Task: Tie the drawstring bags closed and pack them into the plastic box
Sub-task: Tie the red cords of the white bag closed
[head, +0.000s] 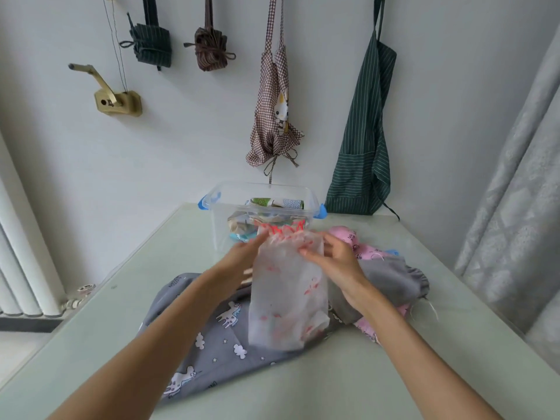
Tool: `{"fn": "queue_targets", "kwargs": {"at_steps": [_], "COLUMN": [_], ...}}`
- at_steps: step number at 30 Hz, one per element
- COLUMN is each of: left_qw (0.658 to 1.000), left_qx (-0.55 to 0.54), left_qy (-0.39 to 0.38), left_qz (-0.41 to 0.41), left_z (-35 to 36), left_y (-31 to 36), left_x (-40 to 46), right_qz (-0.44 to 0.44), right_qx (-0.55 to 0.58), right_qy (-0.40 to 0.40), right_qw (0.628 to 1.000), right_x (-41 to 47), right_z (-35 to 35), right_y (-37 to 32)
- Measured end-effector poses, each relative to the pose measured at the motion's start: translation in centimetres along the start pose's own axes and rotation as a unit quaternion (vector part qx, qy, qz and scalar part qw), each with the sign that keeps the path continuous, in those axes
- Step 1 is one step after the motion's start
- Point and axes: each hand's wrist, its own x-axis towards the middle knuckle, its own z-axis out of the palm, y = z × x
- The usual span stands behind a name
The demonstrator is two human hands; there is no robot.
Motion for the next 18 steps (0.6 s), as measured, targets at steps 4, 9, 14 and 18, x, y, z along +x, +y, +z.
{"fn": "queue_targets", "kwargs": {"at_steps": [4,9,14,18], "left_qw": [0.978,0.98,0.994,0.997], "left_qx": [-0.053,0.024,0.037,0.006], "left_qy": [0.031,0.011,-0.02,0.006], "left_qz": [0.199,0.197,0.099,0.076], "left_z": [1.1,2.5,3.9,2.8], "left_y": [4.4,2.4,-4.0,-6.4], "left_x": [-0.4,-1.5,-3.8,-5.4], "right_qz": [-0.118,-0.118,-0.013,-0.025], "right_qx": [0.012,-0.099,-0.157,-0.113], "right_qy": [0.053,-0.029,-0.048,0.029], "right_qw": [0.991,0.988,0.986,0.993], "right_x": [0.7,-2.1,-6.3,-8.3], "right_z": [-1.8,-2.7,-0.9,-1.0], "right_y": [-3.9,-2.8,3.4,4.2]}}
